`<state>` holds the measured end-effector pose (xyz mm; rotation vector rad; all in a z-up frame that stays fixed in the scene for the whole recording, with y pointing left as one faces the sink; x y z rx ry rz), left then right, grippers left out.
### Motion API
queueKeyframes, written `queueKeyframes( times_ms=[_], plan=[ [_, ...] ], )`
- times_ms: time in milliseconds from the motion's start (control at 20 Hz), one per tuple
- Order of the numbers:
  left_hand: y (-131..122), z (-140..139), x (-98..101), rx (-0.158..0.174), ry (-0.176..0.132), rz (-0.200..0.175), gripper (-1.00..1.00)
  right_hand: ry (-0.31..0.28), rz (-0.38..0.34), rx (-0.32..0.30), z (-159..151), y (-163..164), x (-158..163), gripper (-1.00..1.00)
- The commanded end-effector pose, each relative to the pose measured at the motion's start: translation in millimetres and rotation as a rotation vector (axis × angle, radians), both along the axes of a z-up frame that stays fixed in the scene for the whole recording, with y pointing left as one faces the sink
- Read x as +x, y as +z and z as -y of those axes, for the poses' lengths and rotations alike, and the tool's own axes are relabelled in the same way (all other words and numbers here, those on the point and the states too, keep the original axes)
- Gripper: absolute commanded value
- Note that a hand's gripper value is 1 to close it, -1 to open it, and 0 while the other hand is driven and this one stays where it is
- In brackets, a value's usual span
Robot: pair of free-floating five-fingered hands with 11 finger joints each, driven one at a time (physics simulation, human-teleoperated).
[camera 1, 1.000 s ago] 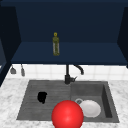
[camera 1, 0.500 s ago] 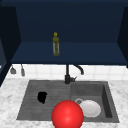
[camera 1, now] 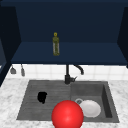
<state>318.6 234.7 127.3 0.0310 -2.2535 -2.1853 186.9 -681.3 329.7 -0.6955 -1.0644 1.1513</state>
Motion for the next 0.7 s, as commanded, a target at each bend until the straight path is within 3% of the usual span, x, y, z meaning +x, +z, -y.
queueKeyframes(
  times_ms=[0,650],
  plan=[
    [0.0,0.0,0.0,0.000,0.000,0.000,0.00,0.000,-0.012,0.071,17.6,21.0,1.2,-1.00],
    [0.0,0.0,0.0,0.000,0.000,0.000,0.00,0.008,-0.080,0.071,73.8,93.5,-0.9,-1.00]
  ],
)
